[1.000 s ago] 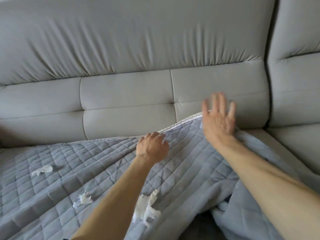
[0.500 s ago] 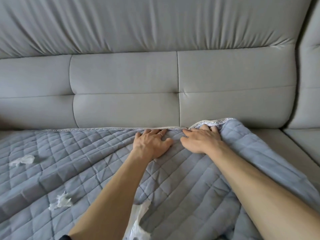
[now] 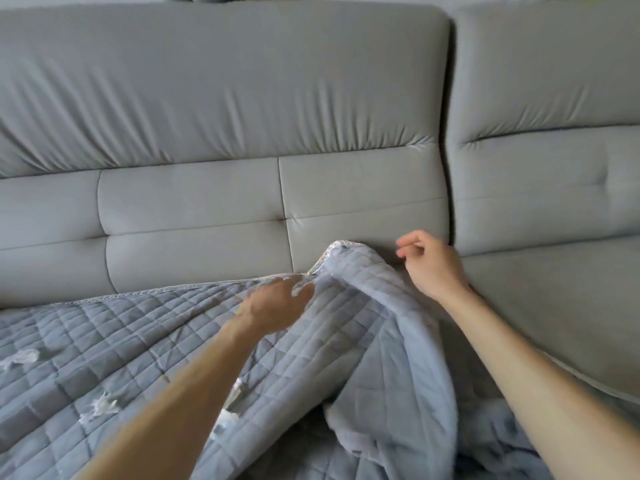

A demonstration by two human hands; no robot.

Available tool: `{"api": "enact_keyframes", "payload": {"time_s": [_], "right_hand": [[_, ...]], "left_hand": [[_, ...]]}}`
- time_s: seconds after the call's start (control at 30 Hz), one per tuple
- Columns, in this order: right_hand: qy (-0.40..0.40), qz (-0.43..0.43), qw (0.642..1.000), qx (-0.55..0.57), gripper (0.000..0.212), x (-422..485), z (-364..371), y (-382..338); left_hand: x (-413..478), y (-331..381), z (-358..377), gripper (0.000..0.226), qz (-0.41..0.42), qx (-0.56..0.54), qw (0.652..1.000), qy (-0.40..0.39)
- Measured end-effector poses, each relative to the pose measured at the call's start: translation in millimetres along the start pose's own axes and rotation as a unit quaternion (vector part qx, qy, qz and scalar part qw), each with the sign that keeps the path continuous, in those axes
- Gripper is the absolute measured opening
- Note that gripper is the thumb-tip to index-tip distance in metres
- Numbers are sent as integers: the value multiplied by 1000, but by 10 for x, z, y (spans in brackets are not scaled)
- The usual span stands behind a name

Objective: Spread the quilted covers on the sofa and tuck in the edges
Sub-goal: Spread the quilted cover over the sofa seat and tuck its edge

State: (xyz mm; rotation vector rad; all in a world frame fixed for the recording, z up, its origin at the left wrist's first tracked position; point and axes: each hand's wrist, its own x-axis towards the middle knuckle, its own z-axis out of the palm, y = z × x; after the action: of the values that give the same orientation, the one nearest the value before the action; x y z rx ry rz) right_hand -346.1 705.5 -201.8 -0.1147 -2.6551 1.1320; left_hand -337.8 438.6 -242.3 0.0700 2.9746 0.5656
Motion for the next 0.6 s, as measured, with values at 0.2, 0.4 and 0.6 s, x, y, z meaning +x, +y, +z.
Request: {"api": "enact_keyframes", "payload": {"time_s": [0.2, 0.4, 0.6], "right_hand": [[-248, 66, 964, -75, 27, -524, 83, 662], [-292, 78, 953, -29, 60, -662, -38, 542], [-250, 9, 953, -170, 51, -720, 14, 370]], "left_hand": [[-454, 1207, 98, 79, 54, -53, 997, -15], [-546, 1215, 154, 57, -145, -27, 989, 15], [-824, 406, 204, 38, -190, -285, 935, 88]]}}
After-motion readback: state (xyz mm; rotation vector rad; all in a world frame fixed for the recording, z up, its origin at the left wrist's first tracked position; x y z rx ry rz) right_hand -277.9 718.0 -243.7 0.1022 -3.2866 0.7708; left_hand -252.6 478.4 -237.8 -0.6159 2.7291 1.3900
